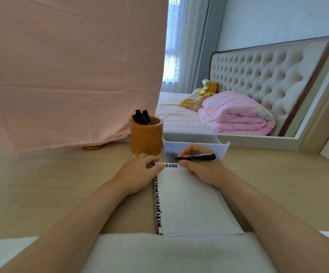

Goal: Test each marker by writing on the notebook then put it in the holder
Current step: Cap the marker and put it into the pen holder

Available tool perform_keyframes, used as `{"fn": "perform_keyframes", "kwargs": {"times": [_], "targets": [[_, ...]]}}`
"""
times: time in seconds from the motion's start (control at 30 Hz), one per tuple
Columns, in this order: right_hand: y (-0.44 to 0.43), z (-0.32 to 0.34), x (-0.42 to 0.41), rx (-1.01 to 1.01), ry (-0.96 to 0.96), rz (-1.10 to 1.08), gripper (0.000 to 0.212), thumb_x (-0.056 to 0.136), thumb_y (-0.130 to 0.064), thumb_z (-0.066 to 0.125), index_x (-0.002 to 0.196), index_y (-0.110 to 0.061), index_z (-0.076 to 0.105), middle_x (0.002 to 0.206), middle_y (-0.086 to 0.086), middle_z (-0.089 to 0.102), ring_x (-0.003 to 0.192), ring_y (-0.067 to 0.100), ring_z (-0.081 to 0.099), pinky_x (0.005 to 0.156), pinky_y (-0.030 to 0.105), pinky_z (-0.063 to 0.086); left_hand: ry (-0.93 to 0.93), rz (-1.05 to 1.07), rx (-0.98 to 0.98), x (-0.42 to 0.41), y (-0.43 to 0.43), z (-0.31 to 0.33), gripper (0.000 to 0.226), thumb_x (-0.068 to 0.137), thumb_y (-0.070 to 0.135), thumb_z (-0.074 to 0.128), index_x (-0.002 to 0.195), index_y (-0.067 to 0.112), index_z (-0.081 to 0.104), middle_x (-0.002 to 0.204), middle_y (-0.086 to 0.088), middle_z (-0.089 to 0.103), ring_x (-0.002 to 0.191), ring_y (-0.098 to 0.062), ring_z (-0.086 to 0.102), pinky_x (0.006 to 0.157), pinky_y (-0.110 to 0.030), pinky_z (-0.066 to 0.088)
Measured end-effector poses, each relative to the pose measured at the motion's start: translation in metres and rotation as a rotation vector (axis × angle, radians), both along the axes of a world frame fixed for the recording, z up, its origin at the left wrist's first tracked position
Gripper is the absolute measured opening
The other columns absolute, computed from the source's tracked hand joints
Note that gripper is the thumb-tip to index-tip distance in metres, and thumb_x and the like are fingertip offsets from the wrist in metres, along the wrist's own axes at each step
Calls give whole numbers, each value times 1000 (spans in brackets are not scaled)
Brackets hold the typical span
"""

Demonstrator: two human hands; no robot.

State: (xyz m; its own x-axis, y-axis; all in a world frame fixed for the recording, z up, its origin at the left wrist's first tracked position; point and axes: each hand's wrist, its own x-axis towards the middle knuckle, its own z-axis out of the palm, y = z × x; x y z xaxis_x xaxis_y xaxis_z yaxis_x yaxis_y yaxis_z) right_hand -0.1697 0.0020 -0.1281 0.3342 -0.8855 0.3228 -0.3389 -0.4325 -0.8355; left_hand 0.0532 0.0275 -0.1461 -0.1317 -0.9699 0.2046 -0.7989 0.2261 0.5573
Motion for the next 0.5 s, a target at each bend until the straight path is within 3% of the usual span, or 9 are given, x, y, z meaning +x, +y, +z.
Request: {"fn": "perform_keyframes", "kwargs": {"times": [0.1,0.23,0.37,0.5], "targets": [[5,8,1,26,1,71,18,91,0,67,99,-14,73,67,-9,68,55,8,56,49,20,43,143,0,-2,4,2,5,41,101,44,42,137,29,55,141,7,53,131,-12,44,103,-28,33],[8,22,0,77,16,197,31,99,-1,53,120,-18,68,92,6,75,67,18,65,49,25,49,226,41,-5,18,1,11,36,102,30,44,137,30,53,137,9,56,122,-8,50,100,-26,37],[13,35,1,213,5,361,45,104,5,34,133,-16,61,108,19,70,78,26,70,55,30,56,46,88,-5,32,-2,11,34,95,21,54,129,27,60,127,7,61,109,-7,54,93,-24,41],[16,39,6,389,-29,438,48,105,2,24,117,-12,68,99,17,64,75,32,67,58,35,57,-102,92,-12,37,-5,6,26,89,28,63,115,30,69,113,7,61,101,-8,54,87,-25,44]]}}
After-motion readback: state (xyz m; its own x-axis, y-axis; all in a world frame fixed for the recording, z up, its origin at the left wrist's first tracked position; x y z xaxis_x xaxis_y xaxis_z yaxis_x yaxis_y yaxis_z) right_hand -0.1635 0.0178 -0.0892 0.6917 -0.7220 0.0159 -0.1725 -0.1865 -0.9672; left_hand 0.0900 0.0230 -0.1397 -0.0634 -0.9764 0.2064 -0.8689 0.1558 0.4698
